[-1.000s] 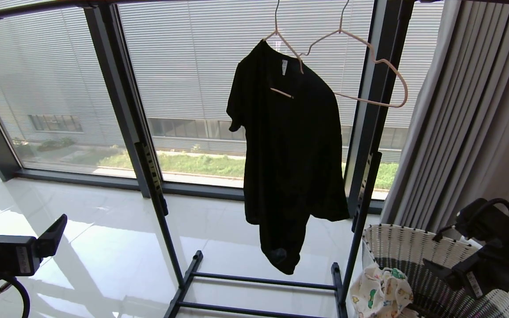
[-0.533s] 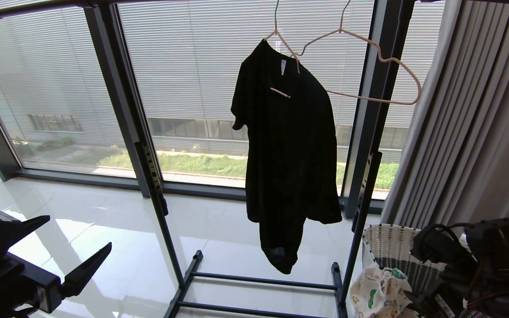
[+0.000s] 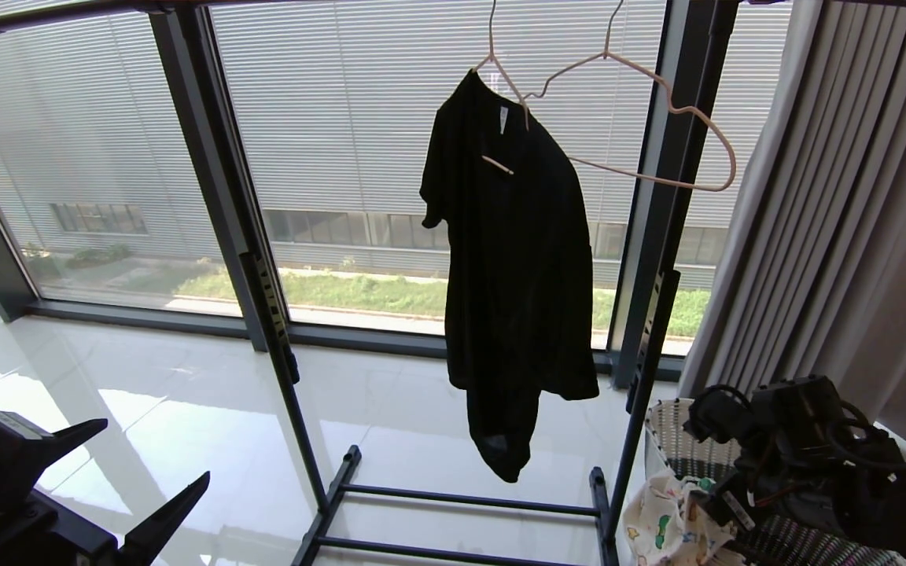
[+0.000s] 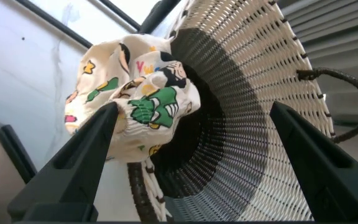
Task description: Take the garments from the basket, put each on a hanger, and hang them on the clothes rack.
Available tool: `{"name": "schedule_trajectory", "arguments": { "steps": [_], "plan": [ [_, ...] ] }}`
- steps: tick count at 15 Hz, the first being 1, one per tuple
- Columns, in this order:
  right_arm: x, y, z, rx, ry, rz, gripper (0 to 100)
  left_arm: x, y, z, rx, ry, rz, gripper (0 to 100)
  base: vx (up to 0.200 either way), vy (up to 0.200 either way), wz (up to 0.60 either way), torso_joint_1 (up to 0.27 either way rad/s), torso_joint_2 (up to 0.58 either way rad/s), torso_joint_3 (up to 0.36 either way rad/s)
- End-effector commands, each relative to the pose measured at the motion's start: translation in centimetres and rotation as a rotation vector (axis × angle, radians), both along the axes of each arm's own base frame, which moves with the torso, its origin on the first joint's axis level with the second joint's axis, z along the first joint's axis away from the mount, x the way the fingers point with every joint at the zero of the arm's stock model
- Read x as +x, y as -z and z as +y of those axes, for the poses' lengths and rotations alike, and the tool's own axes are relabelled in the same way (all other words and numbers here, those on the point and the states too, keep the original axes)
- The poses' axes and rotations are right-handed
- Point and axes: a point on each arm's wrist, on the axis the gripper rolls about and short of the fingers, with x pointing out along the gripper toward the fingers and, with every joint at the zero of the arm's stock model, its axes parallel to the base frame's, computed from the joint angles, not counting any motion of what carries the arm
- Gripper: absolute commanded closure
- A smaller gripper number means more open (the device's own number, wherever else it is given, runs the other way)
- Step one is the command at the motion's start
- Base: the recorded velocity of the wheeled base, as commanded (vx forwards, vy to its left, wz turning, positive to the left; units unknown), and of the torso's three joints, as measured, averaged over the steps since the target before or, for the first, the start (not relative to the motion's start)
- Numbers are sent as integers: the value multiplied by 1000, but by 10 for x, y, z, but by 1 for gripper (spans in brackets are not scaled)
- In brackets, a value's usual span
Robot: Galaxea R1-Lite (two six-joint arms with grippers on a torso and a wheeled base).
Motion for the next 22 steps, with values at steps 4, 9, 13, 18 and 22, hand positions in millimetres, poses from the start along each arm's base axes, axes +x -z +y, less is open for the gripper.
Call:
{"name": "schedule_trajectory", "arguments": {
  "steps": [4, 9, 13, 18, 22],
  "plan": [
    [11, 15, -10, -55, 16, 39, 0, 2, 2, 0, -1, 3, 19, 0, 0, 0, 0, 0, 0, 0],
    [12, 17, -1, -78, -40, 43, 0, 2, 2, 0, 2, 1, 16, 0, 0, 0, 0, 0, 0, 0],
    [26, 32, 10, -137, -20, 56, 0, 2, 0, 0, 3, -5, 7, 0, 0, 0, 0, 0, 0, 0],
    [24, 36, 9, -160, -13, 69, 100, 3, 0, 0, 3, -5, 5, 0, 0, 0, 0, 0, 0, 0],
    [19, 38, 8, -164, -16, 84, 100, 3, 0, 0, 3, -5, 7, 0, 0, 0, 0, 0, 0, 0]
  ]
}}
